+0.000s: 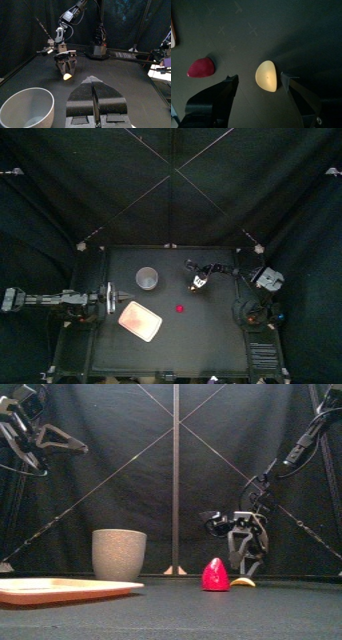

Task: Pick the chip then place it on the pink plate
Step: Pick the chip

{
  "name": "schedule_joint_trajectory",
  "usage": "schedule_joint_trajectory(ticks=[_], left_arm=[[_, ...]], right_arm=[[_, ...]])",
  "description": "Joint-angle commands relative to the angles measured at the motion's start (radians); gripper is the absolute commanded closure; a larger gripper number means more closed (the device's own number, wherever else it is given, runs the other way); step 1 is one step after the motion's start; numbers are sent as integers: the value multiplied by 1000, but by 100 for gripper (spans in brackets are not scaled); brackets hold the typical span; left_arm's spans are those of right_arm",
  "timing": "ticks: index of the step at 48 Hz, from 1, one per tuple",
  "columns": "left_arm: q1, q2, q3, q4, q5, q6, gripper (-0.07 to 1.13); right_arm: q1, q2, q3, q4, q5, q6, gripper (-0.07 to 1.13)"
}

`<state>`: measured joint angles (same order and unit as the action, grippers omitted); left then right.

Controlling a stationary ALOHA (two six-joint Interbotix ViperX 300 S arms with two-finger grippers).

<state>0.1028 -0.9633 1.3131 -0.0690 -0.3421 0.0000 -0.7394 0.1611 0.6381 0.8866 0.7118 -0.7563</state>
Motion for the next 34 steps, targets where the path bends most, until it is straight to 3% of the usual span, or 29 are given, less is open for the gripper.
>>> schedule_joint_trajectory(ticks=[1,19,34], left_arm=[[3,5,-9,-3,-9,0,101],[3,5,-2,-3,-9,0,101],[3,5,0,-3,-9,-2,101]], right_arm=[[6,-14,-23,5,5,0,13],[34,3,-25,-23,15,2,57],[69,3,-26,-52,-6,0,67]])
